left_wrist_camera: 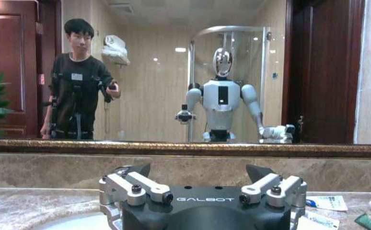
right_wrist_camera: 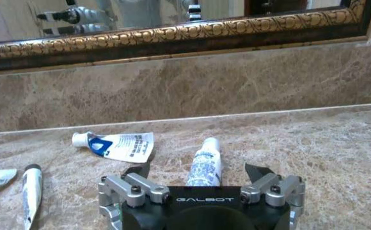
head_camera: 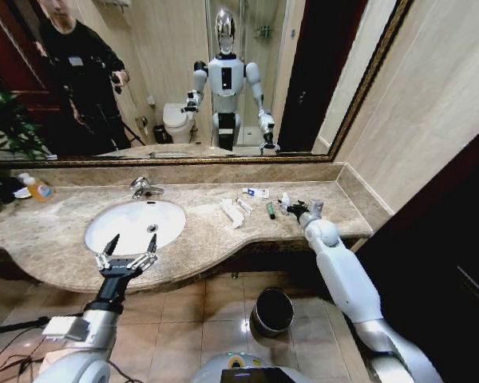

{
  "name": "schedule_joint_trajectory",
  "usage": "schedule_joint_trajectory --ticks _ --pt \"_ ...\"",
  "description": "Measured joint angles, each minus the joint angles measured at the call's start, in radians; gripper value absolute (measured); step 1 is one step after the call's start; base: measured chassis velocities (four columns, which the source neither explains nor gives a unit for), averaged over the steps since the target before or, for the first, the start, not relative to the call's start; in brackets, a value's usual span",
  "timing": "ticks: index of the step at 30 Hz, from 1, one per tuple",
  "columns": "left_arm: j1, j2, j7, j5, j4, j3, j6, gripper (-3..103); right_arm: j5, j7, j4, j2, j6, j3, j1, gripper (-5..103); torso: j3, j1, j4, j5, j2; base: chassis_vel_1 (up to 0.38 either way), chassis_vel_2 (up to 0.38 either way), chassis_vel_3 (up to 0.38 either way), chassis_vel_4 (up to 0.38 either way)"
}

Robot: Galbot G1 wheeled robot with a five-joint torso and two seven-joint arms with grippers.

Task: Pick up the trash from the sink and place it in the trash bin.

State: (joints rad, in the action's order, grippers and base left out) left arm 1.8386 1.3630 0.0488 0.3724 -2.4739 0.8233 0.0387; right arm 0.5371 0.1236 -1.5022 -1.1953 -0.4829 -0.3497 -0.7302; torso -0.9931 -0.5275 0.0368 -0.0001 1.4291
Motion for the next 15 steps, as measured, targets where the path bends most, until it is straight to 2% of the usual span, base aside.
schedule_joint_trajectory --ticks 3,5,8,15 --pt "0.000 0.000 0.000 0.000 0.000 0.000 0.000 100 -0.011 -0.002 0.015 -0.008 0.001 0.000 0.000 85 0.000 0.000 0.0000 0.0001 0.000 0.000 0.000 0.000 0.000" --pt "0.000 0.000 0.000 0.000 0.000 0.000 0.000 100 -0.015 -0.002 0.022 -0.012 0.001 -0.001 0.000 85 0.000 0.000 0.0000 0.0001 0.000 0.000 0.000 0.000 0.000" --pt "0.000 0.000 0.000 0.000 0.000 0.000 0.000 100 -0.028 -0.002 0.040 -0.020 0.002 -0.005 0.000 69 0.000 0.000 0.0000 0.0001 0.000 0.000 0.000 0.000 0.000" --pt "0.000 0.000 0.000 0.000 0.000 0.000 0.000 100 -0.046 -0.002 0.055 -0.031 0.007 -0.009 -0.002 65 0.000 0.000 0.0000 0.0001 0.000 0.000 0.000 0.000 0.000"
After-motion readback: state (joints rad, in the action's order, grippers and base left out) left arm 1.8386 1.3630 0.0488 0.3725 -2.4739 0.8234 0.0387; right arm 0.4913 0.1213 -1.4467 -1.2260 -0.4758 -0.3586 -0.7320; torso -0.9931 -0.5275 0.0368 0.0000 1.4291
